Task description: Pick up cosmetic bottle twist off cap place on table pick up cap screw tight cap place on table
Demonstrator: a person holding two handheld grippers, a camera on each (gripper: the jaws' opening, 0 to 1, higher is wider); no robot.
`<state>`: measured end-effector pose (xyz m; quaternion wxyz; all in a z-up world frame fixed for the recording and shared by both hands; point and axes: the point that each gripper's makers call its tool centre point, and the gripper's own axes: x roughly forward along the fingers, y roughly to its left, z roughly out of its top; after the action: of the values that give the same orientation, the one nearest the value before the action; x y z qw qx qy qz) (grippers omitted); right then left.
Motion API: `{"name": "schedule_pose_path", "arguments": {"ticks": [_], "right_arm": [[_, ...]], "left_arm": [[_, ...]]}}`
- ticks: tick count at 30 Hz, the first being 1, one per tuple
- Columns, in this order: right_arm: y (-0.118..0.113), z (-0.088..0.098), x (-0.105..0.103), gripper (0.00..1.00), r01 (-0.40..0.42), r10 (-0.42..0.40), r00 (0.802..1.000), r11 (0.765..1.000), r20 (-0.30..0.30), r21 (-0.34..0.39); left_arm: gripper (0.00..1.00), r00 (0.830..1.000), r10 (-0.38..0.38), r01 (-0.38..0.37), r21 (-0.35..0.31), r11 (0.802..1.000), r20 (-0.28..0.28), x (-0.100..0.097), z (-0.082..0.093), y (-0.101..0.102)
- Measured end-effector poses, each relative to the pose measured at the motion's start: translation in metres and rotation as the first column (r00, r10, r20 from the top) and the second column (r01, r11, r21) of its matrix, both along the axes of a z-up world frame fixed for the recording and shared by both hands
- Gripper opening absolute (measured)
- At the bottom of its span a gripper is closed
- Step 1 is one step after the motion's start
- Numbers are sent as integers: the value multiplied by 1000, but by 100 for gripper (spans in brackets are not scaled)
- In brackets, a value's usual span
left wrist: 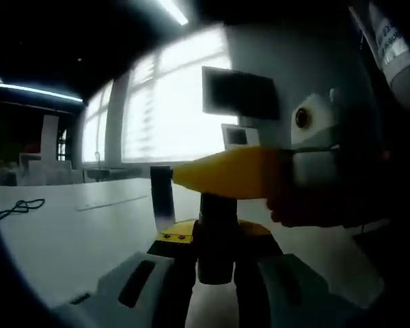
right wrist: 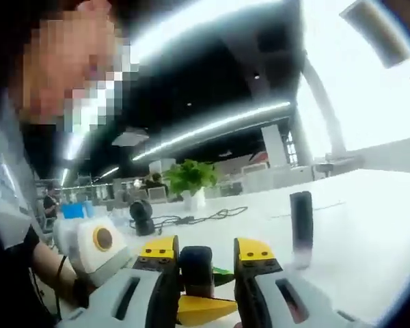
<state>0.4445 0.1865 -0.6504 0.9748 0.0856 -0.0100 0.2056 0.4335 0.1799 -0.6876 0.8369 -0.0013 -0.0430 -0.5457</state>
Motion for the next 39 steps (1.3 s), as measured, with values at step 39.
{"name": "schedule_pose_path", "arguments": {"ticks": [39], "right_arm": [[22, -2, -8, 12, -19, 34, 998, 969, 53, -248]], "left_arm": [[10, 1000, -7, 7, 21, 1000, -6, -3, -5, -3]]}}
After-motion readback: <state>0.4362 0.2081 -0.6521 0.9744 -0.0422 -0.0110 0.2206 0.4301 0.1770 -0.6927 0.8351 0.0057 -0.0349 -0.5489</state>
